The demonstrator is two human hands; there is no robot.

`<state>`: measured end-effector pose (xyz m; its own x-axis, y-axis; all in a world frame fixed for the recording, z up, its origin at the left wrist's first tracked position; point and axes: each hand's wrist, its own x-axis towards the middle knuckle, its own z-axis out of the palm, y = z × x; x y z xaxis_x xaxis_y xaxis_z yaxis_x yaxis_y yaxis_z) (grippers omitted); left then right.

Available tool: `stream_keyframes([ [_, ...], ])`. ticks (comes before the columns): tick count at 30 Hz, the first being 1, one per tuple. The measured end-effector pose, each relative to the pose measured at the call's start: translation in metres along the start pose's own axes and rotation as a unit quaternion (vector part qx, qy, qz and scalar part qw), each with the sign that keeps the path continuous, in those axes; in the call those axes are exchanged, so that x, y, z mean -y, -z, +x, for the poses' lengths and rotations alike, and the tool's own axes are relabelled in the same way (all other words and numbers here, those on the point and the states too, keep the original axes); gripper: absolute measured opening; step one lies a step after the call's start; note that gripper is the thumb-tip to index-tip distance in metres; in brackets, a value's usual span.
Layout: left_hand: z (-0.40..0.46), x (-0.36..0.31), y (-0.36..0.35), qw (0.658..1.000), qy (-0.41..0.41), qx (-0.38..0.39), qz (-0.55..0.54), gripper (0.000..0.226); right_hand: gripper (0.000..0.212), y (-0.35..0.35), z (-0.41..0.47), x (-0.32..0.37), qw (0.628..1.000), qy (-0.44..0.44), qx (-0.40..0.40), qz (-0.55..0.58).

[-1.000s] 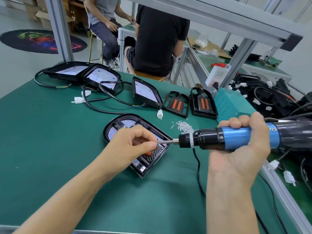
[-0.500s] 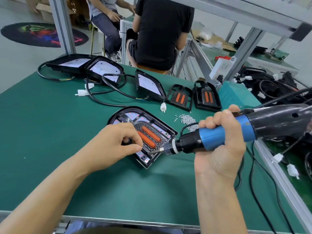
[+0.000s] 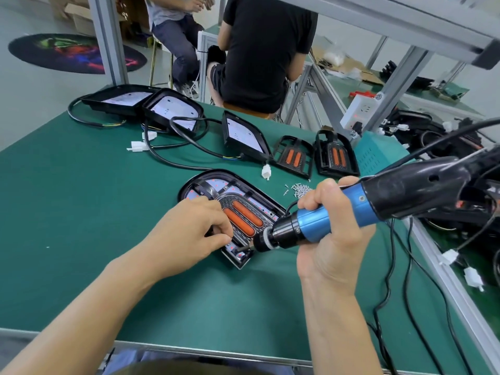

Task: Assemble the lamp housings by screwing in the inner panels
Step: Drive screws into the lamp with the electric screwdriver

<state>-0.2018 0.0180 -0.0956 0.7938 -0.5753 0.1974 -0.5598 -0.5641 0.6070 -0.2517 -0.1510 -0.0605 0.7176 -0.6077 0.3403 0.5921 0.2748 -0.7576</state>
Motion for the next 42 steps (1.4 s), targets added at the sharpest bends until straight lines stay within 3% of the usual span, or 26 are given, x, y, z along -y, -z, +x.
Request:
stream_keyframes([
  [7,0.005,0.0,0.0,0.998,-0.018,0.013,0.062,0.01,0.02,0.0,0.001,0.0,1.0,0.003,-0.008,-0.011],
  [14,0.015,-0.004,0.005,0.991,-0.037,-0.023,0.127,0.012,0.02,0.012,0.028,0.029,0.996,0.039,-0.084,0.009],
  [18,0.011,-0.003,0.008,0.991,-0.015,-0.055,0.125,0.015,0.022,0.036,0.054,0.048,0.985,0.082,-0.112,-0.102],
  [21,0.0,0.005,0.01,0.988,0.065,-0.098,0.101,0.02,0.028,0.064,0.078,0.057,0.956,0.052,-0.084,-0.277],
  [23,-0.009,0.013,0.012,0.977,0.134,-0.14,0.09,0.021,0.029,0.083,0.095,0.054,0.904,0.016,-0.06,-0.424],
  [27,-0.024,0.026,0.005,0.948,0.238,-0.16,0.134,0.021,0.054,0.116,0.122,0.033,0.72,-0.113,-0.006,-0.685],
  [32,-0.029,0.025,-0.021,0.945,0.236,-0.126,0.191,0.015,0.064,0.139,0.131,0.003,0.56,-0.187,0.076,-0.804],
  [42,-0.012,0.011,-0.035,0.953,0.203,-0.146,0.173,0.024,0.056,0.122,0.155,-0.008,0.317,-0.177,0.145,-0.92],
])
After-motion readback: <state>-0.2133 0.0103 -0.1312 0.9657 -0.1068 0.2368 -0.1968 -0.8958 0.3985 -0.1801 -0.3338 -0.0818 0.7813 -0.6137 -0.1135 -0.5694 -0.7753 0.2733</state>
